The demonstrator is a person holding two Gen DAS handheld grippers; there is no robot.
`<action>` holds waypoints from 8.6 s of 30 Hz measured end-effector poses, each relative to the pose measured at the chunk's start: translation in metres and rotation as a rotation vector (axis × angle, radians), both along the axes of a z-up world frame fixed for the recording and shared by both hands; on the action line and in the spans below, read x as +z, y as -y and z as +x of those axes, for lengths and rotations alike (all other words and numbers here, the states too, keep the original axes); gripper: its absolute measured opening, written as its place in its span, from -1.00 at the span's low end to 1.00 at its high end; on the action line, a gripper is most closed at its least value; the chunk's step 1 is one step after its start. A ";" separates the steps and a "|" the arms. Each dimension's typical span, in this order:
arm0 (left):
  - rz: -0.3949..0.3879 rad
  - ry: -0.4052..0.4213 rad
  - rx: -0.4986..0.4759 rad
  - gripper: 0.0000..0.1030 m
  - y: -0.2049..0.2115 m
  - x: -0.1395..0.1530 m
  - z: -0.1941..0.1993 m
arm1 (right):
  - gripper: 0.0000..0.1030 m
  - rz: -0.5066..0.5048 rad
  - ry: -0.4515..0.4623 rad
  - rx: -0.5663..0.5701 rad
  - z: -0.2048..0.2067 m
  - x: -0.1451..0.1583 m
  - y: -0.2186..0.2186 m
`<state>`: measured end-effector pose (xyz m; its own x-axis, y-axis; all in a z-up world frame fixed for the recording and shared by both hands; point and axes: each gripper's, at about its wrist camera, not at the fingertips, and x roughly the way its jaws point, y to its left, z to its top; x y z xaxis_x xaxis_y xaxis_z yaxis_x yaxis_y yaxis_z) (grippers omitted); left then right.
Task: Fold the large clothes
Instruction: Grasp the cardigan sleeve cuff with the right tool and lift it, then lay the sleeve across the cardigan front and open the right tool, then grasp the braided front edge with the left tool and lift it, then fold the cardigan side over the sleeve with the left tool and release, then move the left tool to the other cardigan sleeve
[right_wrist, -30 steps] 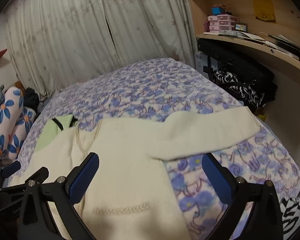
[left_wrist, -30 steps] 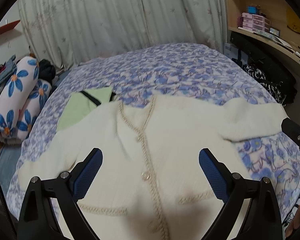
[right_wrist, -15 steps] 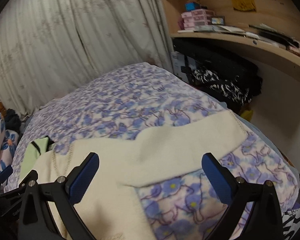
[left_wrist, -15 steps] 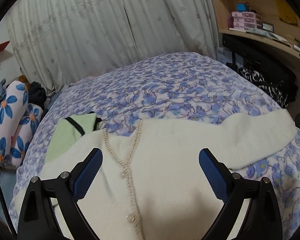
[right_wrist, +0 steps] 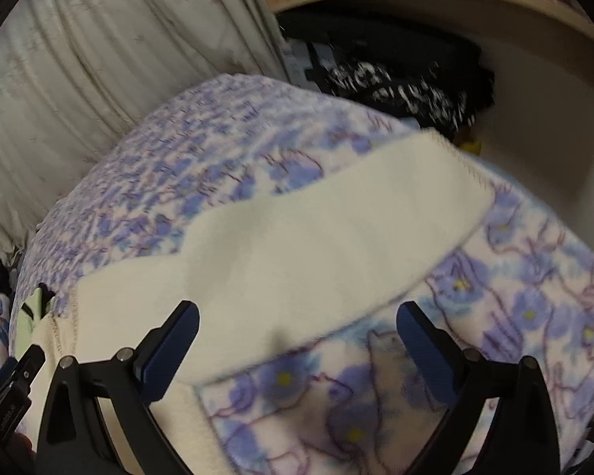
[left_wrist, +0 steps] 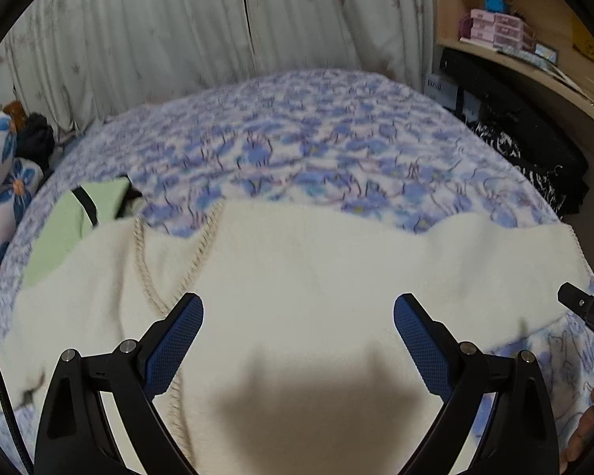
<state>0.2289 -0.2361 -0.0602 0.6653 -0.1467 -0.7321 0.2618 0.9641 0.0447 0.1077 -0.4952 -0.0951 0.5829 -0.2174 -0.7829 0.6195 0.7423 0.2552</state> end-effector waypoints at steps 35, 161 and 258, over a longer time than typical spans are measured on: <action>-0.033 -0.123 0.164 0.73 -0.063 -0.039 0.018 | -0.85 -0.361 0.272 0.354 0.052 0.080 -0.094; -0.089 -0.110 0.147 -0.18 -0.232 -0.040 0.079 | -0.26 -0.214 -0.020 0.574 0.136 -0.001 -0.205; -0.261 -0.246 0.271 0.98 -0.418 -0.011 -0.179 | 0.21 -0.072 -0.088 0.804 -0.042 0.015 -0.398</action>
